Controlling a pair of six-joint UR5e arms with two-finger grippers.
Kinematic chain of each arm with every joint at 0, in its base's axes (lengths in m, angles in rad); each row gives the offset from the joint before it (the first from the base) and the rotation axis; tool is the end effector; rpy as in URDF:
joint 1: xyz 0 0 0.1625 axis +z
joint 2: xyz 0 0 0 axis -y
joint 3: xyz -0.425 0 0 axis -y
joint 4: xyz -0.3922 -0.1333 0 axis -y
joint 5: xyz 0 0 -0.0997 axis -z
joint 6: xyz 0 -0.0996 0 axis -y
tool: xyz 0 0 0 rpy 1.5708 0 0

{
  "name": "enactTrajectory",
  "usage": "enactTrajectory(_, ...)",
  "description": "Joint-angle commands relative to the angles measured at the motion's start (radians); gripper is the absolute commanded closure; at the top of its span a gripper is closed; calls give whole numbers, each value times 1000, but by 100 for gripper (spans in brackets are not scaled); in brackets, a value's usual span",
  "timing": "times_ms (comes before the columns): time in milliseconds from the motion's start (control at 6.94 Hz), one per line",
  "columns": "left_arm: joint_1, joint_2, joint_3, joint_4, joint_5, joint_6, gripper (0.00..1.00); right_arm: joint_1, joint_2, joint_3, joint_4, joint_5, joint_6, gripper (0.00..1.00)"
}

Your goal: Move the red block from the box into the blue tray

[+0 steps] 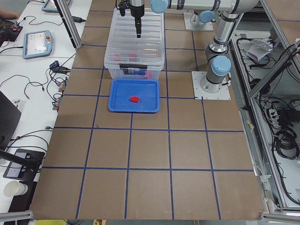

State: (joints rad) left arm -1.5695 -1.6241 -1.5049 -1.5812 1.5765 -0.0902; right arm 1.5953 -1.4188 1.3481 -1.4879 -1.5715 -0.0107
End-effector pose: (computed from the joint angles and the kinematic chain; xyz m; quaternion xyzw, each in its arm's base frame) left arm -0.1321 -0.5149 0.4925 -0.0457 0.9989 -0.0012 0.0028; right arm 0.1468 -0.5506 0.5095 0.0176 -0.9998 -0.0061 0.0004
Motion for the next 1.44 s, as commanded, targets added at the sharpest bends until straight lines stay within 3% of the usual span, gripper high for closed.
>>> enactTrajectory(0,0,4,3,0,2,17,0,0,0,-1,0,1,0,0)
enactTrajectory(1296,0,0,14,0,0,15,0,0,3,-3,-2,1,0,0)
